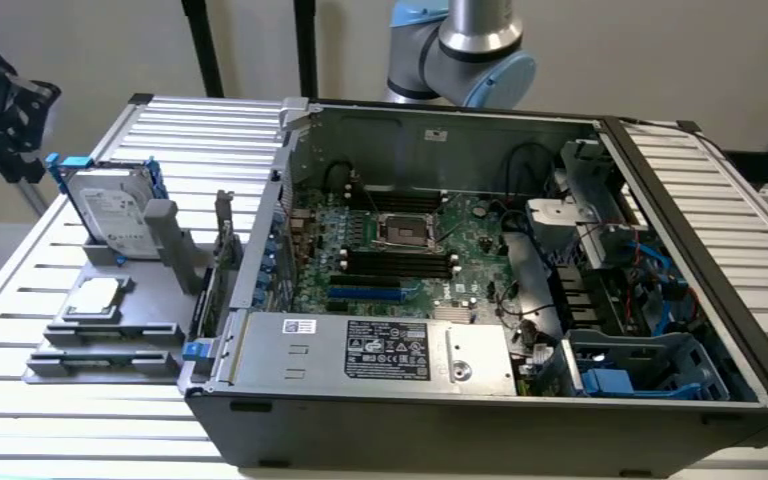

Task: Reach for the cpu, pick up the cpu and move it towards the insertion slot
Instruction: 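Pick up the cpu and move it towards the insertion slot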

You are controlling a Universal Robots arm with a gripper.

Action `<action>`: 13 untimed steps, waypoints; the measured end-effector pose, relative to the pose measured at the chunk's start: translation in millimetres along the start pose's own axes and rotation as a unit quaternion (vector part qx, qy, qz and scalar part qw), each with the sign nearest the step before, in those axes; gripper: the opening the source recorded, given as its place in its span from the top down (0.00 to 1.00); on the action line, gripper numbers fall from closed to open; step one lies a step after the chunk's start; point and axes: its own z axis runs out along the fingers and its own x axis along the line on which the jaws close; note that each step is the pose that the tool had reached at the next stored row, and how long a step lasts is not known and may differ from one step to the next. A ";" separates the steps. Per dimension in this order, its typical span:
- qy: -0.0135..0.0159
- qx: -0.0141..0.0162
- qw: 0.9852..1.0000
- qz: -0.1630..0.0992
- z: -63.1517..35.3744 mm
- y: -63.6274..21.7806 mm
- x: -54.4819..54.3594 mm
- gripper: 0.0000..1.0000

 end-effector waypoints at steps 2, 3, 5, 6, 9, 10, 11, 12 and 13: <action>0.000 0.000 1.000 0.000 1.3 0.0 0.0 0.70; 0.000 0.000 1.000 0.000 2.7 -0.1 0.0 0.64; 0.001 0.000 1.000 0.000 6.2 -0.2 0.0 0.58; 0.001 0.000 1.000 0.000 8.1 -0.3 -0.1 0.53; 0.001 0.000 1.000 0.000 13.6 -0.5 -0.2 0.35; 0.001 0.000 1.000 0.000 15.3 -0.6 -0.2 0.35; 0.001 0.000 1.000 0.000 17.1 -0.7 -0.2 0.35; 0.001 0.000 1.000 0.000 18.9 -0.7 -0.3 0.29; 0.001 0.000 1.000 0.000 20.8 -0.8 -0.3 0.29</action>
